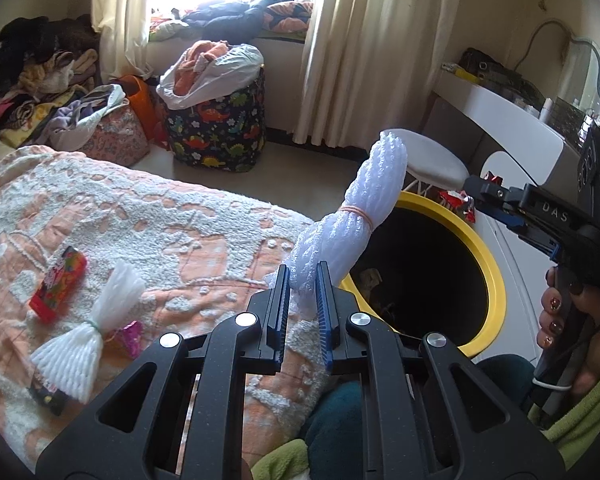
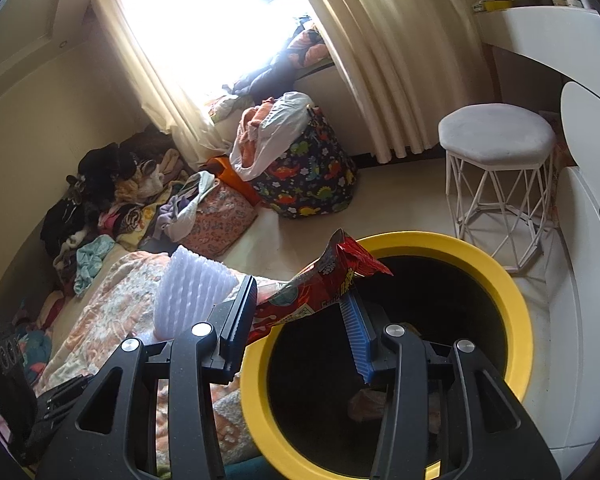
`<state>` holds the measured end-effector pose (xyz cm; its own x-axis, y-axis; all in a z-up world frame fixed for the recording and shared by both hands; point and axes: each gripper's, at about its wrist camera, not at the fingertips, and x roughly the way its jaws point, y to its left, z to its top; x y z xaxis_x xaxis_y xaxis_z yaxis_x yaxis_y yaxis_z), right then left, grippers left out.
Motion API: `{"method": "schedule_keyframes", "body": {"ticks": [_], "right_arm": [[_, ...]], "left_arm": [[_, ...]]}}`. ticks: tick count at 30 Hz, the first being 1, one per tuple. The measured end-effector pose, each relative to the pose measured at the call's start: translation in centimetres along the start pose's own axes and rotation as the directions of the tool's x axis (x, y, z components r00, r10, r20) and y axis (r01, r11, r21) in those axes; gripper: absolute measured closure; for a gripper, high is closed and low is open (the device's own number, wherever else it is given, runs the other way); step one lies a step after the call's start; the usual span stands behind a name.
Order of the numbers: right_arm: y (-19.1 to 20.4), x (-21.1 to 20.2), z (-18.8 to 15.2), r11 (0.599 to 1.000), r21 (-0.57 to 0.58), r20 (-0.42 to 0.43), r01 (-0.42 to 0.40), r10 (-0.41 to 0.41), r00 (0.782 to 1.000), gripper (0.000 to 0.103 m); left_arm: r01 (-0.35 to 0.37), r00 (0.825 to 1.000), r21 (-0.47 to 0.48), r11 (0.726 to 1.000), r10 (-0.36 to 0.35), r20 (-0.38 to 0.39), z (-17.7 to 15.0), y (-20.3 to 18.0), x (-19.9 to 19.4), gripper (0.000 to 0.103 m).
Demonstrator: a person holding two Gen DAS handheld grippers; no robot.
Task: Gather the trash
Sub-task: 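Carry the white foam net and red wrapper over the bin, then open both tools to drop the foam net and red wrapper into the bin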
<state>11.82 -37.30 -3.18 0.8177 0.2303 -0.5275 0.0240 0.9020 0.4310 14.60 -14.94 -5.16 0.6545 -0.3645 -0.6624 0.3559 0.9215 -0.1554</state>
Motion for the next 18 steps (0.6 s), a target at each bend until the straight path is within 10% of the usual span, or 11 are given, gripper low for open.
{"method": "schedule_keyframes", "body": {"ticks": [18], "right_arm": [[-3.8,1.0,-0.6,0.993,0.067,-0.035,0.097,-0.095,0.995,0.062]], "left_arm": [[0.040,0.995,0.049,0.998,-0.036,-0.097,-0.2,-3.8,4.2,0.094]]}}
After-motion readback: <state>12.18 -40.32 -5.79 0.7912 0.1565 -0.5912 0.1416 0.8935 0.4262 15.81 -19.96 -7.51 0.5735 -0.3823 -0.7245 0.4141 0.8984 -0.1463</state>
